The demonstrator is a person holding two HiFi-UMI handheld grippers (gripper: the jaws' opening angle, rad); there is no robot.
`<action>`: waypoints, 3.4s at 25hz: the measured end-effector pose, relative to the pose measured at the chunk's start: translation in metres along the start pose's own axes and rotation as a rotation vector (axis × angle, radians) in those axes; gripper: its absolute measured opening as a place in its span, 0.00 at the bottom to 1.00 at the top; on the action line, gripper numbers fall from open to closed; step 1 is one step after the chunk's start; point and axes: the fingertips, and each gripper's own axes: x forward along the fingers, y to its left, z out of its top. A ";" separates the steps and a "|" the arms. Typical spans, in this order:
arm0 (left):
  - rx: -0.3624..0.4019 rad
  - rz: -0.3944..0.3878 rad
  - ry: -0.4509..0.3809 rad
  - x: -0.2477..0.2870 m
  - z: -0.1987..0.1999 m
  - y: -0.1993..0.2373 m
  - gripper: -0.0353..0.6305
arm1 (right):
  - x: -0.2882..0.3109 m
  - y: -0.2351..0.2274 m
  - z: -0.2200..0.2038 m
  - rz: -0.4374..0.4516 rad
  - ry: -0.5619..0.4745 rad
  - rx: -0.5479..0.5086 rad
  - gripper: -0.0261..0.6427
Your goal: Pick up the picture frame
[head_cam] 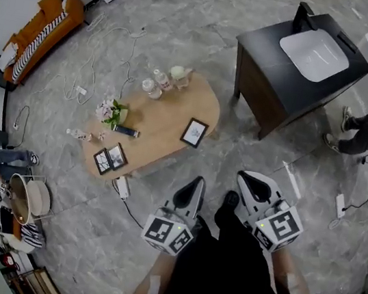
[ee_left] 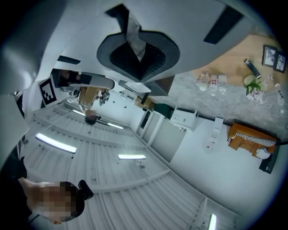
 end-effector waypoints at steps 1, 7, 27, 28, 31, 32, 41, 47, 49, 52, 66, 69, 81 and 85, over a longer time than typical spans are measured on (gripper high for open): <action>-0.012 0.009 0.007 0.002 -0.005 0.003 0.07 | 0.002 -0.004 -0.004 0.006 0.010 0.004 0.06; -0.109 0.030 0.045 0.010 -0.032 0.031 0.07 | 0.022 -0.010 -0.030 0.032 0.074 0.025 0.06; -0.310 0.069 0.223 0.105 -0.189 0.210 0.07 | 0.141 -0.017 -0.120 0.051 0.266 0.051 0.06; -0.328 0.066 0.231 0.111 -0.200 0.219 0.07 | 0.148 -0.019 -0.124 0.055 0.270 0.057 0.06; -0.329 0.057 0.279 0.131 -0.235 0.243 0.09 | 0.165 -0.024 -0.135 0.037 0.284 0.080 0.06; -0.325 0.046 0.301 0.137 -0.247 0.248 0.11 | 0.168 -0.026 -0.139 0.027 0.292 0.091 0.06; -0.475 0.061 0.372 0.166 -0.327 0.306 0.37 | 0.189 -0.045 -0.180 -0.021 0.392 0.148 0.06; -0.755 0.125 0.313 0.179 -0.369 0.342 0.49 | 0.201 -0.060 -0.201 -0.036 0.427 0.162 0.06; -0.846 0.139 0.297 0.183 -0.384 0.351 0.53 | 0.203 -0.063 -0.209 -0.041 0.438 0.168 0.06; -0.910 0.167 0.301 0.186 -0.407 0.366 0.56 | 0.204 -0.067 -0.220 -0.051 0.452 0.181 0.06; -1.127 0.205 0.175 0.214 -0.442 0.399 0.53 | 0.208 -0.076 -0.250 -0.058 0.497 0.212 0.06; -1.167 0.186 0.143 0.217 -0.440 0.399 0.47 | 0.207 -0.077 -0.253 -0.061 0.499 0.219 0.06; -1.246 0.166 0.093 0.223 -0.440 0.403 0.25 | 0.201 -0.079 -0.255 -0.075 0.498 0.226 0.06; -1.276 0.135 0.071 0.225 -0.430 0.397 0.23 | 0.198 -0.078 -0.252 -0.080 0.491 0.223 0.06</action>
